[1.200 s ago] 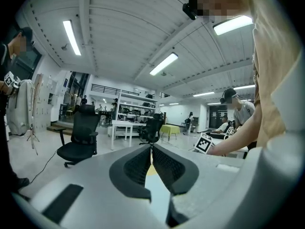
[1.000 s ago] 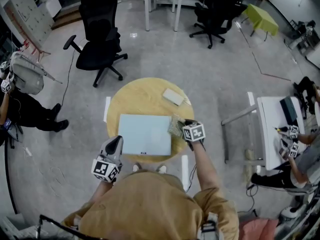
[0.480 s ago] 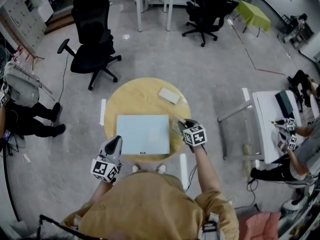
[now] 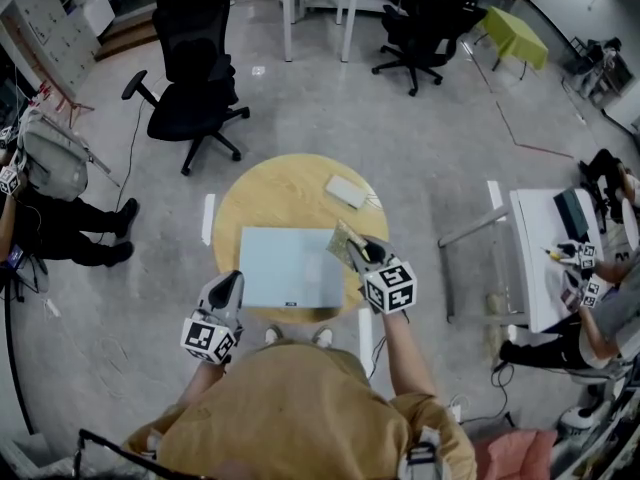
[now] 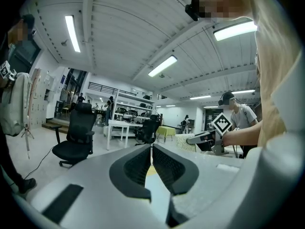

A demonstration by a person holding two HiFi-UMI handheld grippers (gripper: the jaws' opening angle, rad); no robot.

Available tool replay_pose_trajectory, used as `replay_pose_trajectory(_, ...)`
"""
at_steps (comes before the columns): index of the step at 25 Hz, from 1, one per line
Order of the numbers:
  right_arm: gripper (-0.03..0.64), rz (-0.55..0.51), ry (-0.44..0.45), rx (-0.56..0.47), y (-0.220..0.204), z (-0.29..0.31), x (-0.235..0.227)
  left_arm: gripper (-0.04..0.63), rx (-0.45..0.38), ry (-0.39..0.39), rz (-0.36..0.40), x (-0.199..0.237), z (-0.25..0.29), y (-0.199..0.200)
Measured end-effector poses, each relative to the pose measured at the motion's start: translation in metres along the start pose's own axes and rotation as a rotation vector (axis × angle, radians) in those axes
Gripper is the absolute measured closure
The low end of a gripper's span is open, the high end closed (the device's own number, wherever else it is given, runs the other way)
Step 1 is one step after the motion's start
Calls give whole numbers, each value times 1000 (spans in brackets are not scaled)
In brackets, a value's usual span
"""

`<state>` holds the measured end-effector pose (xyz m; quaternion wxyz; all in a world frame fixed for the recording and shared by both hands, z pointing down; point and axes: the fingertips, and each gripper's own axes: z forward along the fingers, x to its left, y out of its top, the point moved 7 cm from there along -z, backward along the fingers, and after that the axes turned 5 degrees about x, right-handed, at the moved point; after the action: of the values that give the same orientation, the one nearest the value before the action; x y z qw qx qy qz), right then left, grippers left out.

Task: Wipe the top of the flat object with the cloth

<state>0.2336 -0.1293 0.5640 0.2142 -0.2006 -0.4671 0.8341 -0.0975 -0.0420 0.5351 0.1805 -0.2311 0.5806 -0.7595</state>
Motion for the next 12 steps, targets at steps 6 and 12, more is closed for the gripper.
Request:
replay_pose_trajectory(6,555,-62,19,-105,29,-3,42,580,-14,12,4,4,-5,-5)
replay_pose_trajectory(12,554,-109,58,-203,63,-17,75,580,-23,35,9,5,-18,2)
